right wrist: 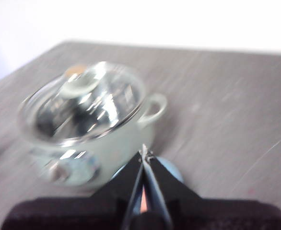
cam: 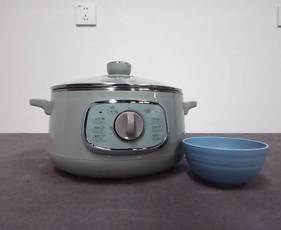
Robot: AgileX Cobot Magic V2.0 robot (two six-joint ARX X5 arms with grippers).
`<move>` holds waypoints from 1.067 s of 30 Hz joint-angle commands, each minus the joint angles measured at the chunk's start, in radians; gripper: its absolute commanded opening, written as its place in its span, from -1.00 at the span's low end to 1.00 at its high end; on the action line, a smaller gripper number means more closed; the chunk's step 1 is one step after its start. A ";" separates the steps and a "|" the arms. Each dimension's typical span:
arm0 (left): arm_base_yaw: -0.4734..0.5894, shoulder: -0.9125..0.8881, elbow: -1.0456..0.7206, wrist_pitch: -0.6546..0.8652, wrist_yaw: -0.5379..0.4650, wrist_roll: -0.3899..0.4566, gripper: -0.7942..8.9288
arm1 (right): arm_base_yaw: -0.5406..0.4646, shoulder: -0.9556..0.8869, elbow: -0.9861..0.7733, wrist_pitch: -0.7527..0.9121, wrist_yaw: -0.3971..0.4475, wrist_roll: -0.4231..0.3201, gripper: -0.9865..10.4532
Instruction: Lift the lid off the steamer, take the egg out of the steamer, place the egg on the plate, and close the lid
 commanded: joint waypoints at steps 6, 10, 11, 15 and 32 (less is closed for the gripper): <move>0.003 -0.003 -0.012 -0.002 0.000 -0.006 -0.84 | -0.163 -0.172 -0.324 0.322 0.005 -0.013 -0.83; 0.003 -0.003 -0.012 -0.002 0.000 -0.006 -0.84 | -0.197 -0.244 -0.470 0.452 0.008 -0.012 -0.83; 0.003 -0.003 -0.012 -0.002 0.000 -0.006 -0.84 | -0.200 -0.258 -0.498 0.471 0.008 -0.012 -0.83; 0.003 -0.003 -0.012 -0.002 0.000 -0.006 -0.84 | -0.200 -0.316 -0.596 0.488 0.008 -0.006 -0.83; 0.003 -0.003 -0.012 -0.002 0.000 -0.006 -0.84 | -0.199 -0.374 -0.668 0.399 0.033 0.055 -0.83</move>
